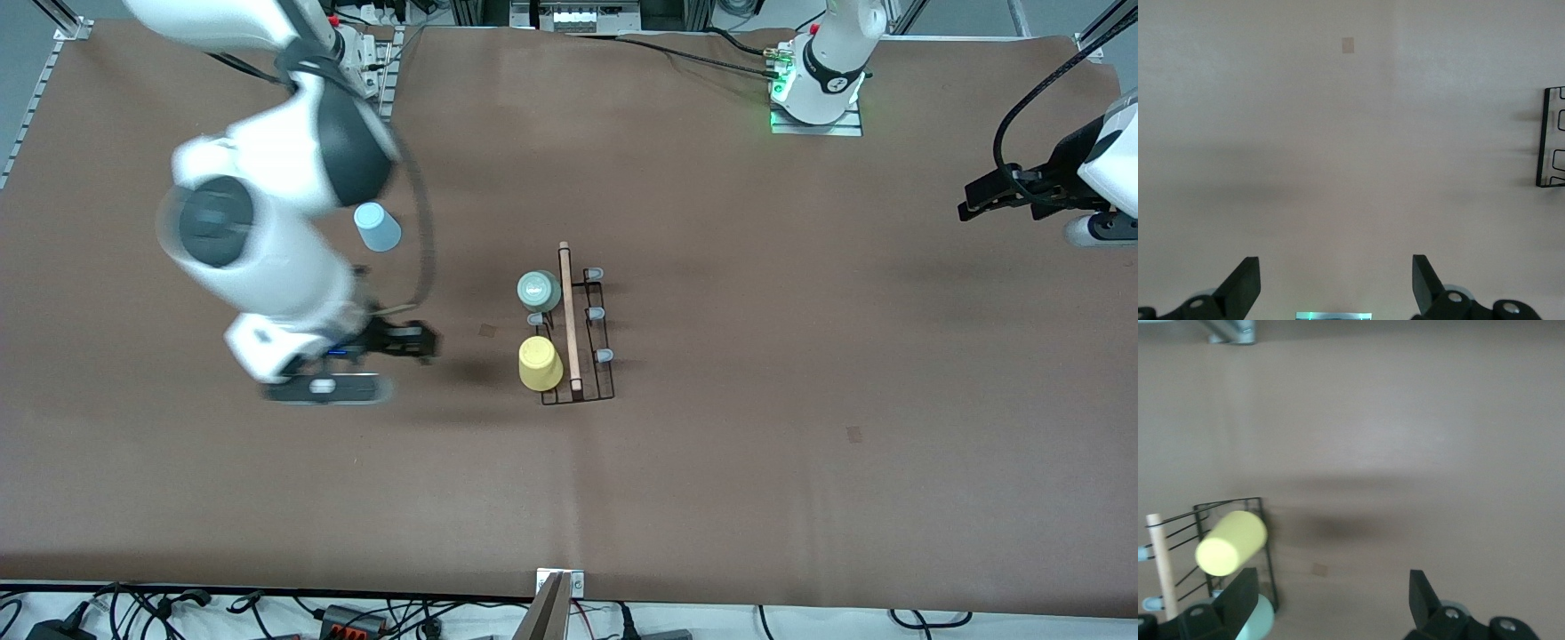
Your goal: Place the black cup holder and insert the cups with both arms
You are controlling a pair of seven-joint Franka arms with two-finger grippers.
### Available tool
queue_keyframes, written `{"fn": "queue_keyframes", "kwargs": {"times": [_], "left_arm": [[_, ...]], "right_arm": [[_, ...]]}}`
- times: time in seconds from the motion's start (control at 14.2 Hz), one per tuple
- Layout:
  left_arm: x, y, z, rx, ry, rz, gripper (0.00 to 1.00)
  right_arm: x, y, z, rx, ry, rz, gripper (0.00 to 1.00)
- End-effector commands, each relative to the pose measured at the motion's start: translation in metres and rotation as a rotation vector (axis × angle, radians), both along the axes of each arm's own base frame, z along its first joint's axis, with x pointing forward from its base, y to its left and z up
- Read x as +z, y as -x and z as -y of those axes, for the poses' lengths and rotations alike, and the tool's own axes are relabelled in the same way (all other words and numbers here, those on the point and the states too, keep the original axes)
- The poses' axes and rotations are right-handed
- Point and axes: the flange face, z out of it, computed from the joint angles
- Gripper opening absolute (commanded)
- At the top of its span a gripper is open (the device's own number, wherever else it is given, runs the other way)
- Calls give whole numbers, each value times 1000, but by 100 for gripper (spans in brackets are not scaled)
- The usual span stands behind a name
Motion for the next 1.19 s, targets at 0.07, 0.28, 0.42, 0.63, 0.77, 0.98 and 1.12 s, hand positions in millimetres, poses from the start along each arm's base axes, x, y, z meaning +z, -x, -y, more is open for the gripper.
{"fn": "queue_keyframes", "kwargs": {"times": [0.07,0.28,0.42,0.63,0.77,0.98,1.12], "left_arm": [[4,-2,-1,-5,-15,1,100],[4,-2,-1,-5,-17,1,100],[3,-3,-4,-2,-18,-1,100],[-1,-5,-5,-1,-22,-9,100],[-2,-5,-7,-1,-46,-10,100],[-2,-5,-6,-10,-69,-12,100],[-2,-5,-5,-11,-69,-13,100]], "right_arm": [[27,-1,83,-52,30,-46,100],[46,1,173,-50,46,-44,100],[49,20,212,-61,53,-52,100],[71,36,273,9,81,-36,100],[85,50,300,6,78,-34,100],[96,60,294,2,75,-38,100],[92,71,296,-4,73,-40,100]]}}
